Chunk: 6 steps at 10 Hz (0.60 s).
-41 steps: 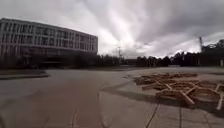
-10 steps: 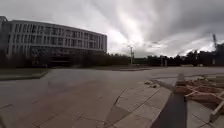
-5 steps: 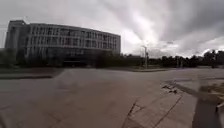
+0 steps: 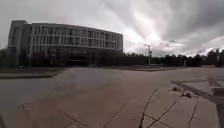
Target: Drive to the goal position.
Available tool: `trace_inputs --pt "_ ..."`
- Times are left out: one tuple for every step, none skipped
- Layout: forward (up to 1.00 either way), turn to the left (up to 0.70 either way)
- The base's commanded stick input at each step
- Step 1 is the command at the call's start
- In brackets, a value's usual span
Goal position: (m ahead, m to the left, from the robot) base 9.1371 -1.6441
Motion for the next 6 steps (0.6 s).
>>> trace_inputs --pt "0.70 0.00" --pt "0.70 0.00" --pt "0.70 0.00" --pt "0.70 0.00" --pt "0.70 0.00" --pt "0.70 0.00"
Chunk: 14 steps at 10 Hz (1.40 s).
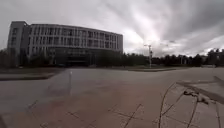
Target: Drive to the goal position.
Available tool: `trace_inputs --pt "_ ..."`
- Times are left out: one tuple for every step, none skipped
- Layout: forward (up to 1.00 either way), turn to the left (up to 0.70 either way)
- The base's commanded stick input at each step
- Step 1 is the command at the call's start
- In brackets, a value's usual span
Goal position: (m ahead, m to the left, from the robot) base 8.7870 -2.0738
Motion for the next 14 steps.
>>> trace_inputs --pt "0.70 0.00" --pt "0.70 0.00" --pt "0.70 0.00" --pt "0.70 0.00" --pt "0.70 0.00" --pt "0.70 0.00" --pt "0.70 0.00" --pt "0.70 0.00" --pt "0.70 0.00" --pt "0.70 0.00" --pt "0.70 0.00" --pt "0.70 0.00" --pt "0.70 0.00" --pt "0.70 0.00"
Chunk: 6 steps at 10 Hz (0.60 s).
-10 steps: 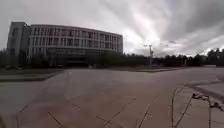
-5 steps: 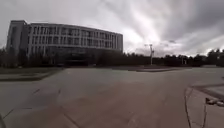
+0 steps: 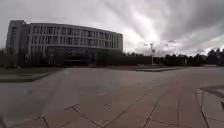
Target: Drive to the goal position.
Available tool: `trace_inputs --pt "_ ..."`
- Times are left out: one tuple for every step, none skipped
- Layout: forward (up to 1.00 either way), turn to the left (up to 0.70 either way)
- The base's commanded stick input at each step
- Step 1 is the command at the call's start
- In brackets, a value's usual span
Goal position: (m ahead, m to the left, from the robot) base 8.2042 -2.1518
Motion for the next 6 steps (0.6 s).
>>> trace_inputs --pt "0.70 0.00" --pt "0.70 0.12" --pt "0.70 0.26" --pt "0.70 0.34" --pt "0.70 0.23" --pt "0.70 0.03"
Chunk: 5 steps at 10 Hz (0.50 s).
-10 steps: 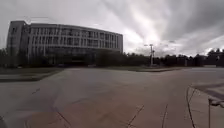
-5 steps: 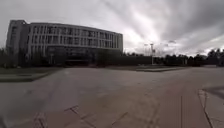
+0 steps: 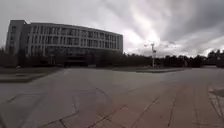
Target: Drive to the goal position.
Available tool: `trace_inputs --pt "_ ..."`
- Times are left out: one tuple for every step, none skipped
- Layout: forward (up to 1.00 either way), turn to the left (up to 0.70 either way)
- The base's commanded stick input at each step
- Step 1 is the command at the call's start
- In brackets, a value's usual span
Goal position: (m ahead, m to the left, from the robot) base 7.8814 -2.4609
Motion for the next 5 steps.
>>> trace_inputs --pt "0.70 0.00" --pt "0.70 0.00" --pt "0.70 0.00" --pt "0.70 0.00" --pt "0.70 0.00"
